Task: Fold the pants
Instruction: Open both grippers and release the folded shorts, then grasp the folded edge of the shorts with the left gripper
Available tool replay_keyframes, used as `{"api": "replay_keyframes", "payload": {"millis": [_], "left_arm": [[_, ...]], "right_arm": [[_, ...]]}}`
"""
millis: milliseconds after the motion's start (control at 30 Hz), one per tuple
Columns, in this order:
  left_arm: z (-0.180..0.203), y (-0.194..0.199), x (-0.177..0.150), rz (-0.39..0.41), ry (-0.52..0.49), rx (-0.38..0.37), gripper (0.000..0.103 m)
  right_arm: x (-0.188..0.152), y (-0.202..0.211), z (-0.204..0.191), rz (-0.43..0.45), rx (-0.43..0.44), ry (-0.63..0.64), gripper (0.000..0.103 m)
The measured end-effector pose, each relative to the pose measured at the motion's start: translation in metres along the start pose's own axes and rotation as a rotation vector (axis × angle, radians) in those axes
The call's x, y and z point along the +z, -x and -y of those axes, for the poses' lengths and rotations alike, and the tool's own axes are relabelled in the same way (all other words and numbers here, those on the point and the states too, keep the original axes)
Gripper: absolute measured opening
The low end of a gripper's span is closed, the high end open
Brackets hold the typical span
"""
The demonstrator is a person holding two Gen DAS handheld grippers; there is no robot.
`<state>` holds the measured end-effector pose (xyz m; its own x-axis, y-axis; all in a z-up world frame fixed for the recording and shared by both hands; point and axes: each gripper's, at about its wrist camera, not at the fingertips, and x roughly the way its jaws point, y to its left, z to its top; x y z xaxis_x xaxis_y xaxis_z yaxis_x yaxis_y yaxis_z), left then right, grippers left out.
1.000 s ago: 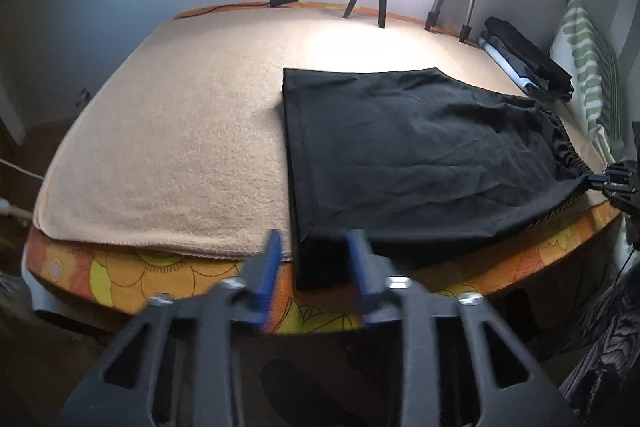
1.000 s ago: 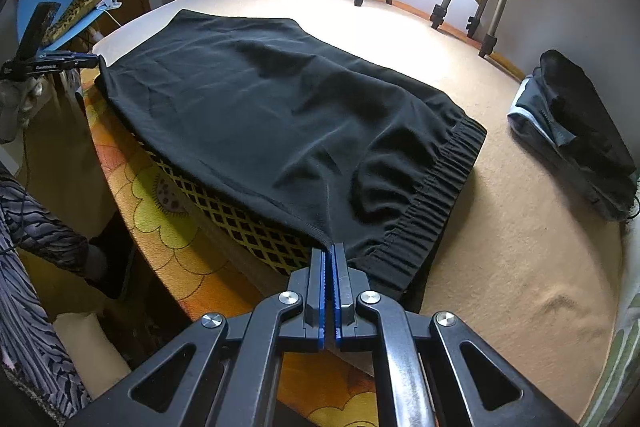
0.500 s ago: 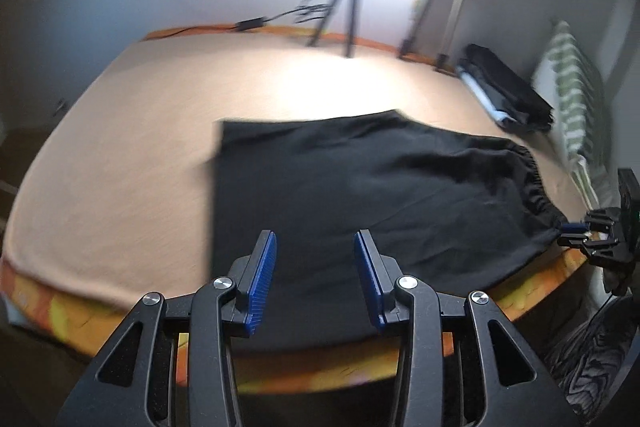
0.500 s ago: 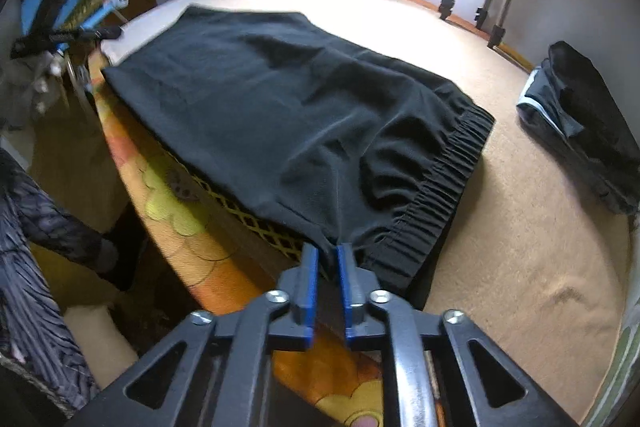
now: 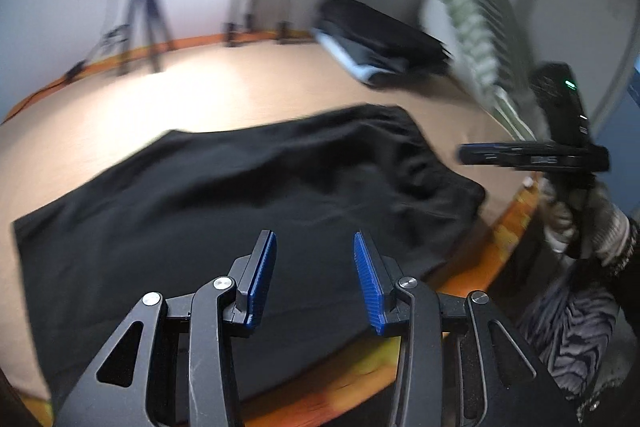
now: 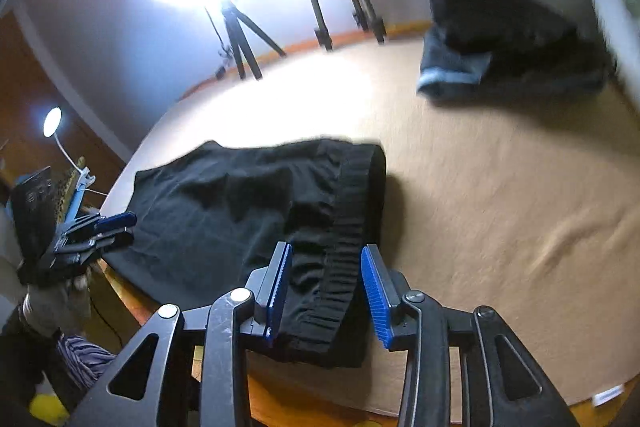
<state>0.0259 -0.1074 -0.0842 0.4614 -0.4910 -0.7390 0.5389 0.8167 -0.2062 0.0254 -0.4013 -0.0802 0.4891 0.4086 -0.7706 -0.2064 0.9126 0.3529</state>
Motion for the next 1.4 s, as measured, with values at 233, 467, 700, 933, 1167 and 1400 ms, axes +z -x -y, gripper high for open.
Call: {"api": "replay_keyframes", "payload": {"millis": [233, 467, 700, 933, 1167, 1400], "left_arm": [[0.049, -0.051, -0.001, -0.095, -0.097, -0.064, 0.039], [0.069, -0.071, -0.011, -0.144, -0.147, -0.107, 0.039], [0.074, -0.069, -0.005, -0.122, -0.131, -0.121, 0.039], [0.109, -0.061, -0.003, -0.058, -0.256, -0.108, 0.053], [0.134, -0.085, 0.006, -0.078, -0.28, -0.119, 0.053], [0.161, -0.116, 0.014, -0.111, -0.344, -0.073, 0.053]], "right_arm": [[-0.008, -0.028, 0.003, -0.06, -0.073, 0.025, 0.036], [-0.008, -0.033, 0.027, -0.076, -0.046, -0.037, 0.058], [-0.014, -0.038, 0.02, -0.062, -0.045, 0.015, 0.065], [-0.007, -0.04, 0.021, -0.076, 0.007, 0.006, 0.062], [0.022, -0.026, 0.045, -0.013, 0.077, -0.122, 0.062], [0.036, -0.023, 0.06, 0.014, 0.113, -0.206, 0.062]]}}
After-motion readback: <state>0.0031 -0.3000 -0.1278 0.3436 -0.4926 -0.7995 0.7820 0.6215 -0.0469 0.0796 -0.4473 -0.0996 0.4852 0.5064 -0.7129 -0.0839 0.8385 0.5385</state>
